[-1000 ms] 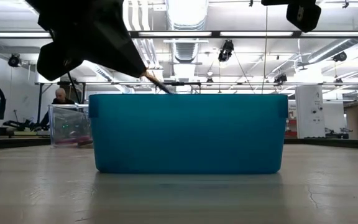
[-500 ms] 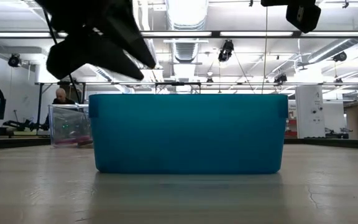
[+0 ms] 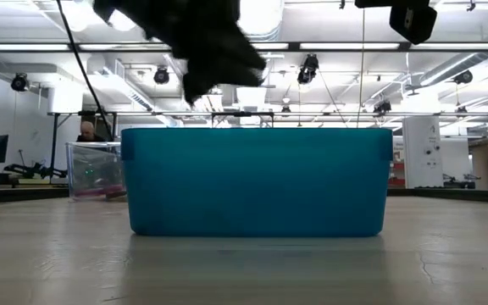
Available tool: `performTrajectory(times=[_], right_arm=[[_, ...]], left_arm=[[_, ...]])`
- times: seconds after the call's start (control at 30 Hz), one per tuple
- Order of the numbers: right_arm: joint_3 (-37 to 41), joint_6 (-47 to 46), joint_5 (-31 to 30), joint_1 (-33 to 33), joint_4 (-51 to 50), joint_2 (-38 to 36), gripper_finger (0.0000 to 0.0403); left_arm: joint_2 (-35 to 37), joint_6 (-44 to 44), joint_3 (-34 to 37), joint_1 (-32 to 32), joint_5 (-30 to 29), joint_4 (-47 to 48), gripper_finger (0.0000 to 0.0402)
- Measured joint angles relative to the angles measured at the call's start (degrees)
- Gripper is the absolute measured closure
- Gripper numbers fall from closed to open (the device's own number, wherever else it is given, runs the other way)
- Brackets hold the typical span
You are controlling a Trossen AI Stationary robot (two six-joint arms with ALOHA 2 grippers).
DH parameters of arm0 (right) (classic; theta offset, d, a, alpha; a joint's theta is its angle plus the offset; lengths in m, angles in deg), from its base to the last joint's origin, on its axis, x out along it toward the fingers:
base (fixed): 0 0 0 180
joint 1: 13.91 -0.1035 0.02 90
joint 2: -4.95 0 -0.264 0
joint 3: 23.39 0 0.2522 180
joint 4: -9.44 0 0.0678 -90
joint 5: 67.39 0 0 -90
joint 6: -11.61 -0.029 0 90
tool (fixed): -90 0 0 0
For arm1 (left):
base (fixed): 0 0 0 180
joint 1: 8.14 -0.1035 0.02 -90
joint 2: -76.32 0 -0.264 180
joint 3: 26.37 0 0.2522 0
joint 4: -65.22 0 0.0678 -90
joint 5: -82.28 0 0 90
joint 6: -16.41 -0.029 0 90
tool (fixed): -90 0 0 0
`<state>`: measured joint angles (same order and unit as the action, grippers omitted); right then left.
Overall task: Pick & Place Paint Supplies
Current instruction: Return to Home Position
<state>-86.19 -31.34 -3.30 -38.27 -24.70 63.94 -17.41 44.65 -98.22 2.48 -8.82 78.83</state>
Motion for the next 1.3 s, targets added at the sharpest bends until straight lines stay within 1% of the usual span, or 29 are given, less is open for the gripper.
performTrajectory(times=[0.07,0.17,0.27,0.33,0.43,0.57,0.67,0.73,0.77,0.83,0.97,1.07,1.1,1.2,1.3], right_arm=[[0.00,-0.96,-0.09,0.00,0.29,-0.02,0.0394],[0.00,-3.28,-1.68,0.00,0.78,-0.02,0.0394],[0.00,-3.33,-2.84,0.00,3.49,-0.02,0.0394],[0.00,-3.09,-4.07,0.04,5.68,0.00,0.0394],[0.00,-2.94,-7.08,0.04,7.58,0.00,0.0394],[0.00,-2.96,-9.99,0.04,8.95,0.00,0.0394],[0.00,-2.52,-11.59,0.04,10.90,0.00,0.0394],[0.00,-1.05,-11.89,0.04,12.64,0.02,0.0394],[0.00,-0.26,-11.90,0.03,14.01,0.02,0.0394],[0.00,1.17,-12.59,0.02,17.06,0.02,0.0394],[0.00,3.49,-13.39,0.00,22.71,-0.10,0.0394],[0.00,4.40,-14.90,0.00,25.78,-0.15,0.0394],[0.00,4.50,-15.33,0.00,26.32,-0.17,0.0394],[-0.02,4.61,-16.56,-0.01,27.12,-0.47,0.0394],[-0.02,4.66,-17.78,-0.02,27.22,-0.64,0.0394]], left_arm=[[0.04,-2.92,0.92,-5.05,7.77,-4.06,0.0283],[1.21,-7.27,1.36,-11.59,15.75,-6.00,0.0283],[5.88,-12.32,1.83,-15.24,19.94,-6.30,0.0284],[10.94,-15.31,3.90,-15.85,20.18,-6.59,0.0284],[19.85,-16.89,10.22,-15.85,17.71,-7.31,0.0284],[31.77,-12.39,23.20,-13.68,11.01,-11.71,0.0284],[39.50,-10.66,33.15,-9.92,5.11,-20.57,0.0284],[44.11,-12.93,38.63,-7.38,-0.33,-27.01,0.0284],[46.26,-14.28,40.97,-6.45,-3.08,-28.08,0.0284],[50.30,-14.53,45.07,-5.65,-6.10,-27.59,0.0284],[58.86,-13.47,52.17,-5.67,-6.83,-28.04,0.0284],[64.72,-14.44,57.22,-5.74,-6.83,-26.76,0.0284],[66.58,-14.76,57.87,-5.80,-6.87,-24.53,0.0284],[71.48,-15.58,57.69,-5.84,-6.63,-13.72,0.0284],[76.06,-17.23,57.84,-5.84,-5.82,-8.43,0.0284]])
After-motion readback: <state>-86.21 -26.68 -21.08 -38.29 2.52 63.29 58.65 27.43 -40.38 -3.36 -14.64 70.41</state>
